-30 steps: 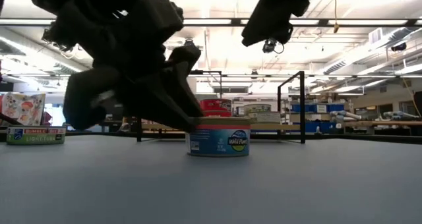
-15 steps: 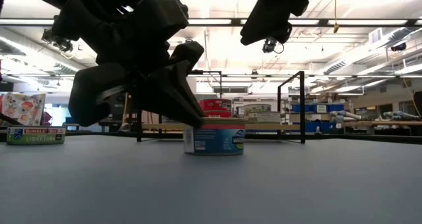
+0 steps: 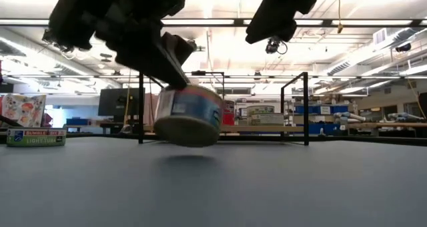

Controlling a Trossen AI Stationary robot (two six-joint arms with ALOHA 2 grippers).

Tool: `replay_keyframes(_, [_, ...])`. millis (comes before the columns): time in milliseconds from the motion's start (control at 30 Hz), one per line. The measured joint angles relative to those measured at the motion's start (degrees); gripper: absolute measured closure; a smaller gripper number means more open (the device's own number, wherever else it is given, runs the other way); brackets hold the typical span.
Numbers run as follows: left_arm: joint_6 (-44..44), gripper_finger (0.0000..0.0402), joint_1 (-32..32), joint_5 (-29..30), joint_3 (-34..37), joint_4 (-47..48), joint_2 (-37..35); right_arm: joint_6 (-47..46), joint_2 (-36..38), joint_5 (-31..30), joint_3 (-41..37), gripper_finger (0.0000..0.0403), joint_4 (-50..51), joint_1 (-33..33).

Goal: Stack canned seafood by type on shelf
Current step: Stack the blue tuna can on top of the other blue tuna can on the shelf

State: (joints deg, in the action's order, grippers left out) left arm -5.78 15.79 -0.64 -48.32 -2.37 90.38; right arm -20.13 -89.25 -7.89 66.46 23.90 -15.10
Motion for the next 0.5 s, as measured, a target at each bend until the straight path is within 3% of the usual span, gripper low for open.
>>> replay_keyframes(233, [10.6,0.0401,-2.3,-3.0,0.0,-1.6,-0.7,8.1,-2.2,-6.4,0.1,0.0286,-2.1,-3.8])
replay_keyframes(500, [13.7,0.0401,-4.3,-3.1,-0.1,-3.1,-0.7,13.0,-10.5,-17.7,0.1,0.0207,-7.1,-8.6])
